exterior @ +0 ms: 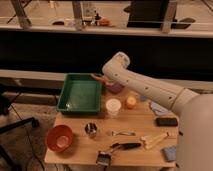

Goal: Place pepper in purple bowl

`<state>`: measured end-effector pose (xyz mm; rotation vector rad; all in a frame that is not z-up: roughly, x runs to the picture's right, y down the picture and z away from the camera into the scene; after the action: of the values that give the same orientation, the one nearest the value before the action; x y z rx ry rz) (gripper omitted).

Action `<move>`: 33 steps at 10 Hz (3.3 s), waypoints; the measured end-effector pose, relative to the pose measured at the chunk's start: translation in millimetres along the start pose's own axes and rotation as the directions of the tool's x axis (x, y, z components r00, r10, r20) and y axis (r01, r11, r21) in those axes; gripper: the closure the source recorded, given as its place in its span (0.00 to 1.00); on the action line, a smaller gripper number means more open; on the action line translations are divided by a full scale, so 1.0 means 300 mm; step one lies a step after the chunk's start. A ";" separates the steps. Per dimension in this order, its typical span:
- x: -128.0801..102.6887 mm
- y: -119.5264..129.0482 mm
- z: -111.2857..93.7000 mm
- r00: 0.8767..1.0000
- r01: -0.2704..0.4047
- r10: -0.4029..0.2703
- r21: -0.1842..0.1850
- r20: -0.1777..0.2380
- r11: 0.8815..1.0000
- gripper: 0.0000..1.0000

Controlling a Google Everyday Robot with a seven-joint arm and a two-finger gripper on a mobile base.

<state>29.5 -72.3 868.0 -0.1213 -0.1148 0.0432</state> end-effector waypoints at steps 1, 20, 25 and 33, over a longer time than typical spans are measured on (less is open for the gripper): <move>0.008 -0.008 0.021 1.000 -0.011 0.011 0.011 0.009 1.000 1.00; 0.171 -0.065 0.180 0.998 -0.059 0.063 0.125 -0.029 0.990 1.00; 0.189 -0.076 0.232 0.997 -0.052 0.059 0.126 -0.058 0.991 1.00; 0.201 -0.108 0.285 0.993 -0.078 0.088 0.118 -0.083 0.990 0.75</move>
<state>80.4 -91.3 963.0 -0.0133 -0.0194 0.1270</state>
